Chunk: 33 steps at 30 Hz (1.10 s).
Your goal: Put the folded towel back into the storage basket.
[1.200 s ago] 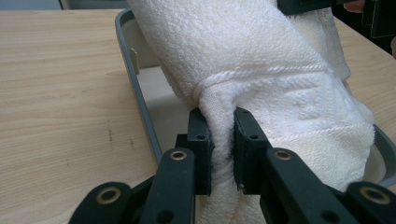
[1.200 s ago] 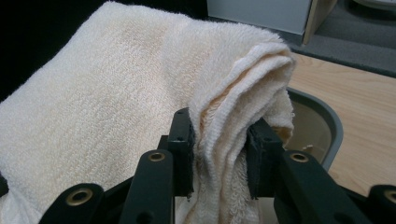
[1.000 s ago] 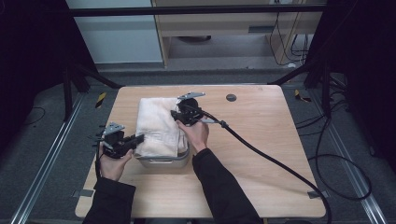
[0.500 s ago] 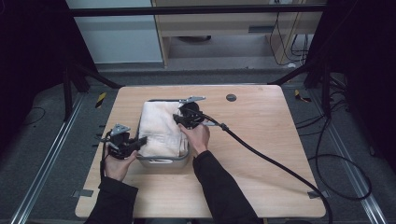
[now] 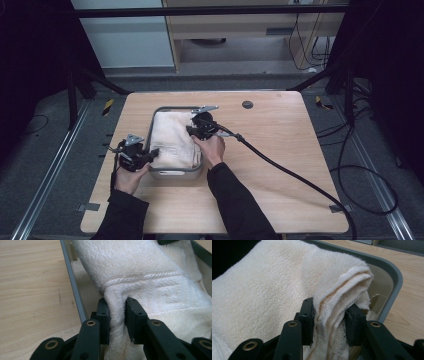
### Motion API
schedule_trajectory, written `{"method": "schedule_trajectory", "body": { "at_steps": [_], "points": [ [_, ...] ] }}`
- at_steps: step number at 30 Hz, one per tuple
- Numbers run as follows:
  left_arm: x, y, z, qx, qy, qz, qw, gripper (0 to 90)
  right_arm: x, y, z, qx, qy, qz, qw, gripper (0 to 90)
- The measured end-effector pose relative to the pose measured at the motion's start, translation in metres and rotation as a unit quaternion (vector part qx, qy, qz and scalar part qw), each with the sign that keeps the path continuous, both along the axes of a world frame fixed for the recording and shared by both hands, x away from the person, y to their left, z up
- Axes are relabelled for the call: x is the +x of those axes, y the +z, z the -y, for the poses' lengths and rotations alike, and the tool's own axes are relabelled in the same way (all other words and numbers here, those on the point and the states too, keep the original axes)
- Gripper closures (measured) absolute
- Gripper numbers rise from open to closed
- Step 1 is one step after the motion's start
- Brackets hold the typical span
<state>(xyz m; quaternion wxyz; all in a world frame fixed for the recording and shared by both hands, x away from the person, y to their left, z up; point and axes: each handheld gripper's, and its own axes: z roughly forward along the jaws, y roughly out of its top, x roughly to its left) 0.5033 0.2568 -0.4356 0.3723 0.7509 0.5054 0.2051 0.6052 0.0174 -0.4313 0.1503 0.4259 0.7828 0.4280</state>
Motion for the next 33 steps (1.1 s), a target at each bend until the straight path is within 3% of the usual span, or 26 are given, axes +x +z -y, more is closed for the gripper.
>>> {"method": "schedule_trajectory", "body": {
  "at_steps": [12,21,28,33],
  "points": [
    [-0.001,0.003,0.001,-0.001,-0.003,0.000,1.0000,62.2,0.000,-0.007,-0.002,-0.027,0.012,0.009,0.9995,60.2],
    [-0.006,0.011,0.001,-0.010,0.000,0.025,0.9996,58.4,-0.003,-0.005,0.003,-0.042,0.019,0.025,0.9986,57.1],
    [-0.012,0.019,0.002,-0.021,-0.009,0.040,0.9989,57.1,-0.010,0.008,0.017,-0.028,0.019,0.046,0.9984,54.4],
    [-0.019,0.028,-0.003,-0.046,-0.018,0.062,0.9969,53.7,-0.021,0.023,0.040,-0.014,0.013,0.063,0.9978,49.6]
  ]
}}
